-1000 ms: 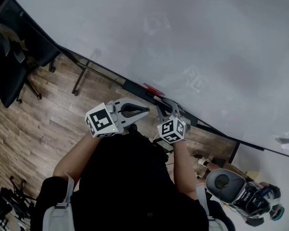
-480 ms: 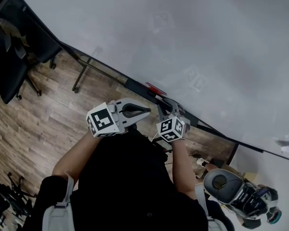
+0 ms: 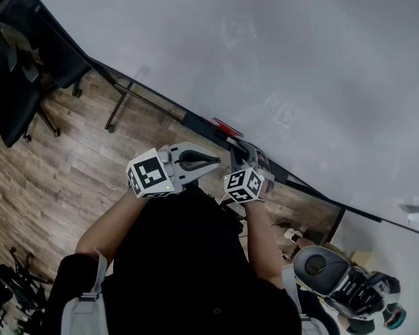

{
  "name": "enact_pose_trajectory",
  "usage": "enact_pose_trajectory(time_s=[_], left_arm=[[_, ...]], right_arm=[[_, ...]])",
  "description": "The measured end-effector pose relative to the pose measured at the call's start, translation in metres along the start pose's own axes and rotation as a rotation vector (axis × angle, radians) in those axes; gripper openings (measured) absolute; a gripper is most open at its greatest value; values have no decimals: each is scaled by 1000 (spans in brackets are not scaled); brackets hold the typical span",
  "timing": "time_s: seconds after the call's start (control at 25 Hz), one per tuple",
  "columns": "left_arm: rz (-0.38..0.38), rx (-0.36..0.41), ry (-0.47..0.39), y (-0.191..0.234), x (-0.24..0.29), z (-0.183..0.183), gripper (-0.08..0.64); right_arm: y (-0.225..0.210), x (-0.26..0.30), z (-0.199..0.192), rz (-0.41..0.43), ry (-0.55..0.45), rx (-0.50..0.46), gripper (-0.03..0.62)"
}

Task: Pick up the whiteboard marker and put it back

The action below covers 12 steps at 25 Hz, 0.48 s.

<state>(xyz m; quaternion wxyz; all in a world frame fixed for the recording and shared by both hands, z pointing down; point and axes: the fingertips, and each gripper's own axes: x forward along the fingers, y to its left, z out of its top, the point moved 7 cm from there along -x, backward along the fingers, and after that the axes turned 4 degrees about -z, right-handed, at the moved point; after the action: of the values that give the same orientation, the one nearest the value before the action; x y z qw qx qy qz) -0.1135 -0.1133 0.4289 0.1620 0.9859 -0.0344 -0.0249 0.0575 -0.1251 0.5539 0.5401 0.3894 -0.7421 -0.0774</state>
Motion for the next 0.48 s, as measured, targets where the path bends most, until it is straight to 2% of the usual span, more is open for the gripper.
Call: enact_pose_trajectory(time_s=[0.48], left_arm=[[0,-3,-6,7,-1,2,12]], right_arm=[[-5,6,4,22,-5,-14,77]])
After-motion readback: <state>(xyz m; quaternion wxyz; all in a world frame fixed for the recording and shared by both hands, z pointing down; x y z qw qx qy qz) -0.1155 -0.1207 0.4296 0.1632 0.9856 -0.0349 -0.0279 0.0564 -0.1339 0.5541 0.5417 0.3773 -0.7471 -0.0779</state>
